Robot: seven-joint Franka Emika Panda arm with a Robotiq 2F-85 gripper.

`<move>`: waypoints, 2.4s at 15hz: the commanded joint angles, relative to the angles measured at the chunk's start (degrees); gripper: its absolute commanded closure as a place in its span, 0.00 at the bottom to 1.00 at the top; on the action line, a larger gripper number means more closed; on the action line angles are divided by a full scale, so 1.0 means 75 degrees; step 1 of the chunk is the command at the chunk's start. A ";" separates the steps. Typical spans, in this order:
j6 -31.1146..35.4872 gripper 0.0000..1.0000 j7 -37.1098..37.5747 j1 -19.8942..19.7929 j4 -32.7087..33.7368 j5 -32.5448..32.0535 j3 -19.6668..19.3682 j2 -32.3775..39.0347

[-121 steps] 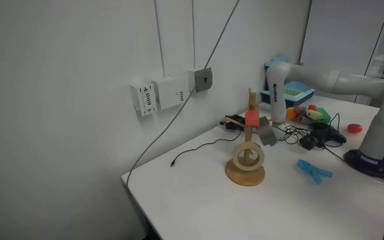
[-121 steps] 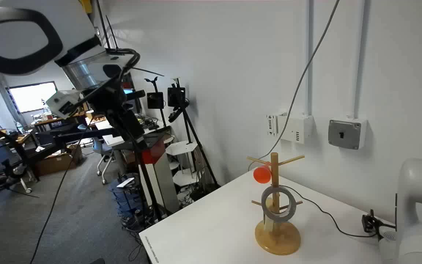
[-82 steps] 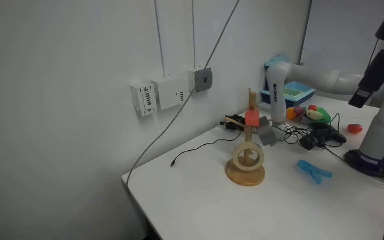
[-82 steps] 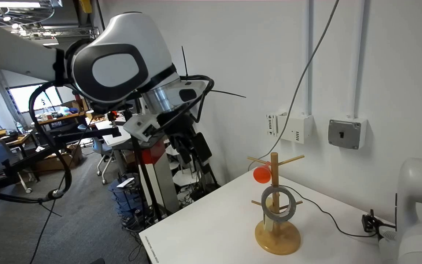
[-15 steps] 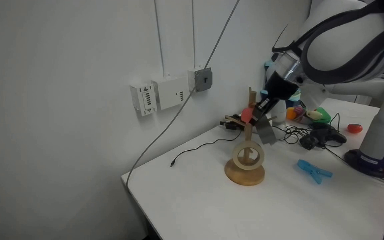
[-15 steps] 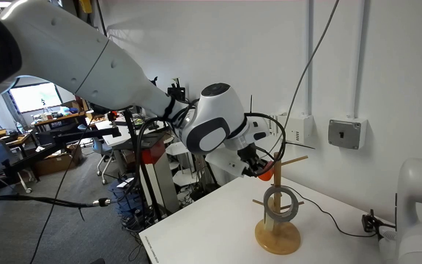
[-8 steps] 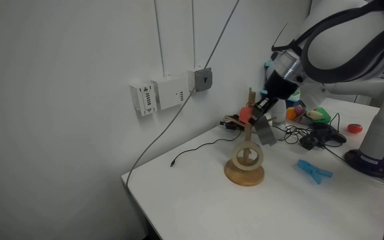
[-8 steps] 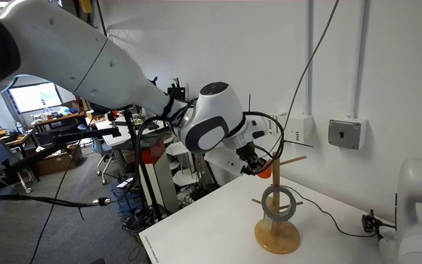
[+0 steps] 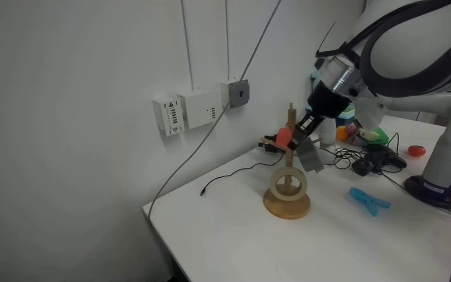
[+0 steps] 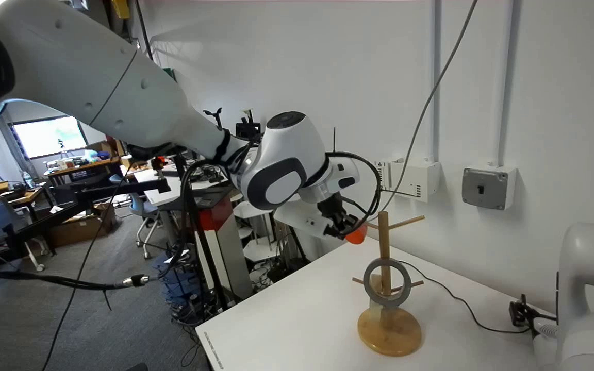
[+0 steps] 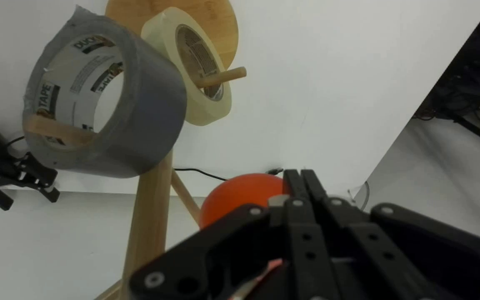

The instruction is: Get the orange cup from the wooden stand and put it on the table, then get the grey masking tape and place it around the orange cup

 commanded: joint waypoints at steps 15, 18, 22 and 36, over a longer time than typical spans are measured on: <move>0.0390 0.99 0.0009 0.0558 -0.0972 0.0142 -0.0087 -0.1308; 0.0362 0.99 -0.0019 0.0463 -0.1060 0.0158 0.0082 -0.1494; -0.0071 0.99 -0.0448 0.0375 -0.1041 0.0893 0.0359 -0.1617; -0.2463 0.99 0.0396 0.0623 -0.2126 0.1034 -0.0684 -0.1422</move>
